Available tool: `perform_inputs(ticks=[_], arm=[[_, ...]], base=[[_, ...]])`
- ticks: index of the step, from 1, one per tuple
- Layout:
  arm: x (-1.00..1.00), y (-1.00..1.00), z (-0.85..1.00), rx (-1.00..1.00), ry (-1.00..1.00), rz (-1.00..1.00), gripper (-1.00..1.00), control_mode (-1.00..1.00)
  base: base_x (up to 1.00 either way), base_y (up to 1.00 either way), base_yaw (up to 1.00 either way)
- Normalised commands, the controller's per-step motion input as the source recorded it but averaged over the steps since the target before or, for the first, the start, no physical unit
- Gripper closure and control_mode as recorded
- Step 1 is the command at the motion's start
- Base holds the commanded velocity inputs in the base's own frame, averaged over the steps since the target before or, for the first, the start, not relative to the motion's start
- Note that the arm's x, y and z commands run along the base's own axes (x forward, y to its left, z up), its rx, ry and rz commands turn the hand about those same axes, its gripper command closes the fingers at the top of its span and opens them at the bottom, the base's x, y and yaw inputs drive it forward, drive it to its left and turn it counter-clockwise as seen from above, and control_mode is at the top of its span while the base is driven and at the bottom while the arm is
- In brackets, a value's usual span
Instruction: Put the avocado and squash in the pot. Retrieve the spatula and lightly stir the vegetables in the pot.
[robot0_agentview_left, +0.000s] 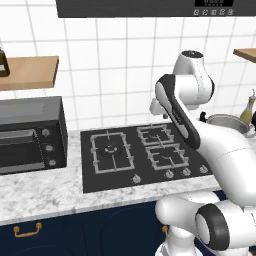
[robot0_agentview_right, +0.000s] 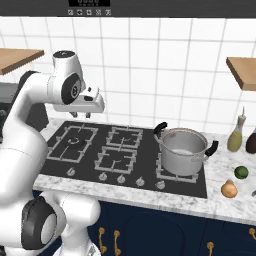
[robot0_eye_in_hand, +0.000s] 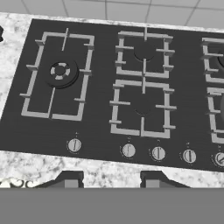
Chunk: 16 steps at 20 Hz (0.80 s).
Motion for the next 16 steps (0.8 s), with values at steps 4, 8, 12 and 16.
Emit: perform_inputs(ticks=[4, 8, 12, 16], arm=[[-0.20, 0.00, -0.09, -0.05, -0.02, 0.00, -1.00, -1.00], [-0.17, 0.01, -0.34, -0.14, -0.03, 0.01, -1.00, -1.00], [-0.02, 0.00, -0.03, 0.00, 0.00, 0.00, -1.00, -1.00], [-0.53, -0.26, 0.06, 0.03, -0.04, 0.00, -1.00, -1.00]], base=[[0.00, 0.00, 0.00], [0.00, 0.00, 0.00], [0.00, 0.00, 0.00], [0.00, 0.00, 0.00]])
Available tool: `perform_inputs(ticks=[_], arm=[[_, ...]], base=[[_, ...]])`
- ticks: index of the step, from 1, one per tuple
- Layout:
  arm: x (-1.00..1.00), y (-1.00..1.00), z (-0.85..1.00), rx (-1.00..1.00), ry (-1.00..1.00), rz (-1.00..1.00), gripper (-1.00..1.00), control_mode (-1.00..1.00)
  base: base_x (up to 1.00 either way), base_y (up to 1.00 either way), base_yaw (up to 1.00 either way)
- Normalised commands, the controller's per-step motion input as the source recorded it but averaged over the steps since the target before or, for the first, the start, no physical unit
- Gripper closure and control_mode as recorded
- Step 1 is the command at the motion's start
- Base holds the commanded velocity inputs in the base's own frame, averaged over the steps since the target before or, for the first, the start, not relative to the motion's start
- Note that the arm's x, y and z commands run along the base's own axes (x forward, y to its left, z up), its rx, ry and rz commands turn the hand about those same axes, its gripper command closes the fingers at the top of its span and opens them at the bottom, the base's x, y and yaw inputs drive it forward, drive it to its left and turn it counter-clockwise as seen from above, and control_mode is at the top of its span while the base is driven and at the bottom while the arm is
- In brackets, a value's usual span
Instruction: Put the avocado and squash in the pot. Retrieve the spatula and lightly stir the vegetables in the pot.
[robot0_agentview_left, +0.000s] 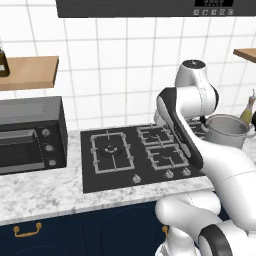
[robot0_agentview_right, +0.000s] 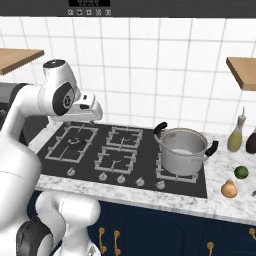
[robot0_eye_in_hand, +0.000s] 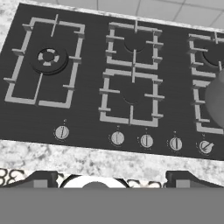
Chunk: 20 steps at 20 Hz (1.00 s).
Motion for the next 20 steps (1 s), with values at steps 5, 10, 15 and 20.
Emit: perform_inputs(ticks=[5, 10, 15, 20], arm=[[-0.20, -0.51, 0.01, 0.02, -0.01, -0.02, -1.00, -1.00], [0.13, -0.05, 0.00, 0.00, 0.01, 0.00, -1.00, -1.00], [0.01, 0.00, 0.00, 0.00, 0.01, 0.00, -1.00, -1.00], [-0.03, 0.00, 0.00, 0.00, 0.00, 0.00, -1.00, -1.00]], base=[[0.00, 0.00, 0.00], [0.00, 0.00, 0.00], [0.00, 0.00, 0.00], [0.00, 0.00, 0.00]])
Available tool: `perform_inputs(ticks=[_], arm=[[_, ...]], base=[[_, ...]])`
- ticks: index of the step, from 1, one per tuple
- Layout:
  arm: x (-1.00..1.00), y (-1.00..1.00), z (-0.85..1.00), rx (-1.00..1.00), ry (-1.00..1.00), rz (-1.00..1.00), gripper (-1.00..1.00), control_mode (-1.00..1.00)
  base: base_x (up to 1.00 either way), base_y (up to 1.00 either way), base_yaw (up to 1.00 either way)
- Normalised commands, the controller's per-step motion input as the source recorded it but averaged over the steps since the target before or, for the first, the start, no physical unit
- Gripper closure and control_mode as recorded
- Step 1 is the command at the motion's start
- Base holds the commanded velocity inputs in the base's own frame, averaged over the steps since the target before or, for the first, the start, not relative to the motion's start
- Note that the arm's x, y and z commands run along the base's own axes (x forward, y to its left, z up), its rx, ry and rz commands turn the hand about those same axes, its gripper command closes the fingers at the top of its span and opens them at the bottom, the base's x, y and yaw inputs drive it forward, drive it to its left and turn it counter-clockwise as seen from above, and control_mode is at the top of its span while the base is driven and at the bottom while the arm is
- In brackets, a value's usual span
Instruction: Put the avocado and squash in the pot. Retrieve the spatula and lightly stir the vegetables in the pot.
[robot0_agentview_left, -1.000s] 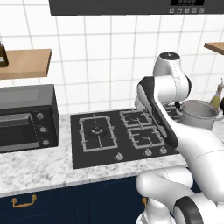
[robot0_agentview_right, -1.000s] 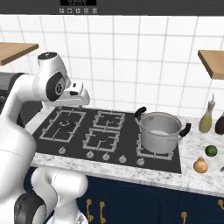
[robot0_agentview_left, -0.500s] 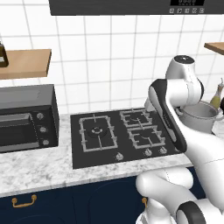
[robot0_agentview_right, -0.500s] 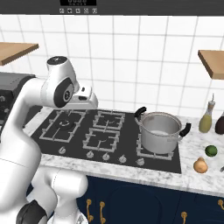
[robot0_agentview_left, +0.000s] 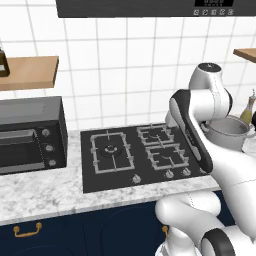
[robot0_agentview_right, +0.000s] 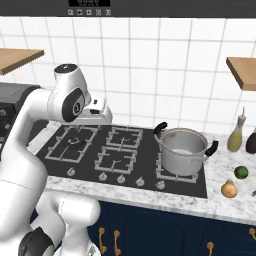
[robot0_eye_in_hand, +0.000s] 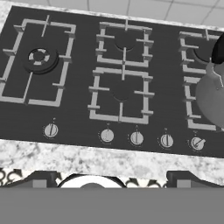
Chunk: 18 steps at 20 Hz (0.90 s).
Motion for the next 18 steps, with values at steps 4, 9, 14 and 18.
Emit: perform_inputs(ticks=[4, 9, 14, 18], arm=[[-0.04, -0.06, 0.00, 0.00, 0.00, 0.00, -1.00, 1.00], [0.00, 0.00, 0.00, 0.00, 0.00, 0.00, -1.00, 1.00], [0.00, 0.00, 0.00, 0.00, 0.00, 0.00, -1.00, 1.00], [0.00, 0.00, 0.00, 0.00, 0.00, 0.00, -1.00, 1.00]], base=[[-0.26, -0.53, 0.00], [-0.09, -0.90, 0.00], [0.00, -0.77, 0.00], [0.06, -0.66, 0.00]])
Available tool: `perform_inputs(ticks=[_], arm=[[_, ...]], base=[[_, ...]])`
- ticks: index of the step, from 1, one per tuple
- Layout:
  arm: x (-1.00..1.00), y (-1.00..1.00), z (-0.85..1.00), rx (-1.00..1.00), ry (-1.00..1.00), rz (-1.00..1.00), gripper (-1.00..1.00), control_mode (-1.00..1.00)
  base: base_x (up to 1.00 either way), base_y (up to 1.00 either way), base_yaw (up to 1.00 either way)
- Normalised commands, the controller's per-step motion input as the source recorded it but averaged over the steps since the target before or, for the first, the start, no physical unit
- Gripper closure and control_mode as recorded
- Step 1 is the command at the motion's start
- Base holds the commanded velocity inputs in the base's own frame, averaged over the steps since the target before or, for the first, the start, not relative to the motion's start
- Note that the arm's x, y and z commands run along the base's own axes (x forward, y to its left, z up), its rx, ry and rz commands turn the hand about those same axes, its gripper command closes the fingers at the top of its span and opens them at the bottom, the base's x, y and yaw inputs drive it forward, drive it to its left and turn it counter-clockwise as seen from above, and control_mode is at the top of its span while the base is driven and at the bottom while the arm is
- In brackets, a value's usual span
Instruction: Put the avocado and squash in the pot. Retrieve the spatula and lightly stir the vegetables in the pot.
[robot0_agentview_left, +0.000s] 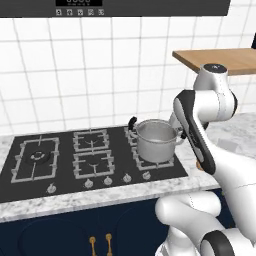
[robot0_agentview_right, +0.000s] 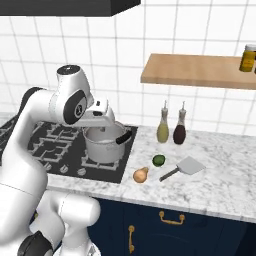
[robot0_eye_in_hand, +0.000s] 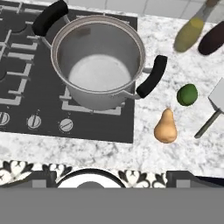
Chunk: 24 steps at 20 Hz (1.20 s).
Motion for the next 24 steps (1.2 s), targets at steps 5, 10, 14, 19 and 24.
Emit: perform_inputs(ticks=[5, 10, 14, 19, 24], arm=[[0.00, 0.00, 0.00, 0.00, 0.00, 0.00, -1.00, 1.00], [0.00, 0.00, 0.00, 0.00, 0.00, 0.00, -1.00, 1.00], [0.00, 0.00, 0.00, 0.00, 0.00, 0.00, -1.00, 1.00], [0.00, 0.00, 0.00, 0.00, 0.00, 0.00, -1.00, 1.00], [0.21, -0.36, -0.28, 0.00, 0.08, -0.07, -1.00, -1.00]], base=[[0.21, -0.49, 0.00], [0.11, -0.36, 0.00], [0.12, -0.45, 0.00], [0.05, -0.05, 0.00], [0.02, -0.02, 0.00]])
